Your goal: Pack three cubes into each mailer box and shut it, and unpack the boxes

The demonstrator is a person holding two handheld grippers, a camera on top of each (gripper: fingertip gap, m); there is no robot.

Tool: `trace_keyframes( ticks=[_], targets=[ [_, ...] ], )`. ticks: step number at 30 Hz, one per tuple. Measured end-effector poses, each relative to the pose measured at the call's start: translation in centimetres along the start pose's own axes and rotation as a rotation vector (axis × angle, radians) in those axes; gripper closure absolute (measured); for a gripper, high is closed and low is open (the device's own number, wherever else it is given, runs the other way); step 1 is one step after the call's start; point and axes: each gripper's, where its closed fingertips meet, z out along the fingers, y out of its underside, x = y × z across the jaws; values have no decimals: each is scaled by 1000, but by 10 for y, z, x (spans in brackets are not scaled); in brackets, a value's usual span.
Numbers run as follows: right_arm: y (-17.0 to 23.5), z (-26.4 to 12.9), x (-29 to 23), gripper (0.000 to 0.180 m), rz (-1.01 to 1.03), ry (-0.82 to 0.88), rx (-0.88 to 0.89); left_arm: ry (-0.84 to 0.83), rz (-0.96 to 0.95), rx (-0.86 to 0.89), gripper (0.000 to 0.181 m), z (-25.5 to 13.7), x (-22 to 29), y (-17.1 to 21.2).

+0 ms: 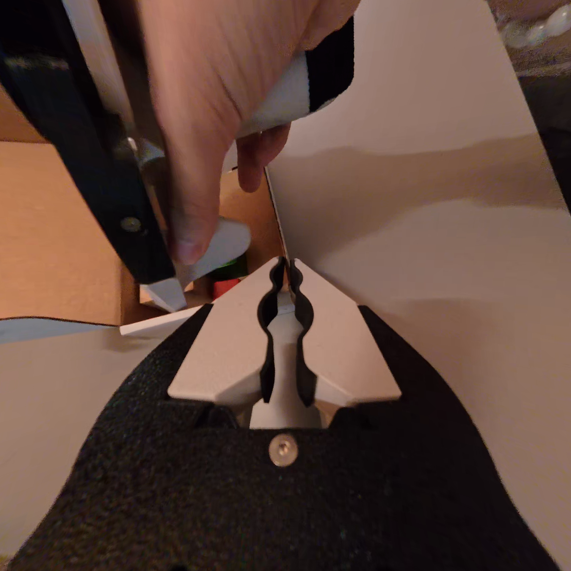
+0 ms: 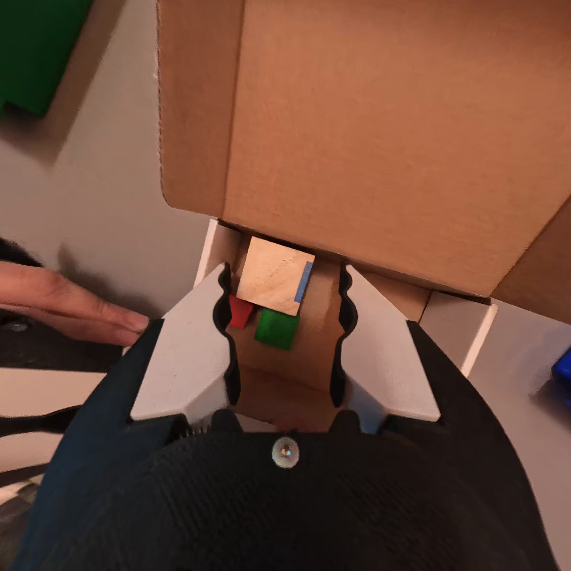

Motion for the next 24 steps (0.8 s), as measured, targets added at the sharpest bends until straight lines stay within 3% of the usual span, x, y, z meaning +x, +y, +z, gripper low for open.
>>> trace_keyframes(
  ticks=[1,3,6,11,16,19,24],
  targets=[
    [5,4,0,111,-21,11,-28,-1,1,1,180,0,0,0],
    [2,5,-6,130,-67,-24,-2,-3,-3,3,180,0,0,0],
    [0,-9,2,131,-109,11,30,-4,-1,5,180,0,0,0],
    [-10,-94,2,131,-157,-162,264,-5,1,10,180,0,0,0],
    [9,-170,157,132,39,264,319,-4,-6,12,180,1,-1,-1],
    [23,-161,219,132,130,314,267,-8,-1,13,180,1,-1,-2],
    [35,-112,250,132,195,287,203,-4,-7,25,180,1,-1,-2]
  ],
)
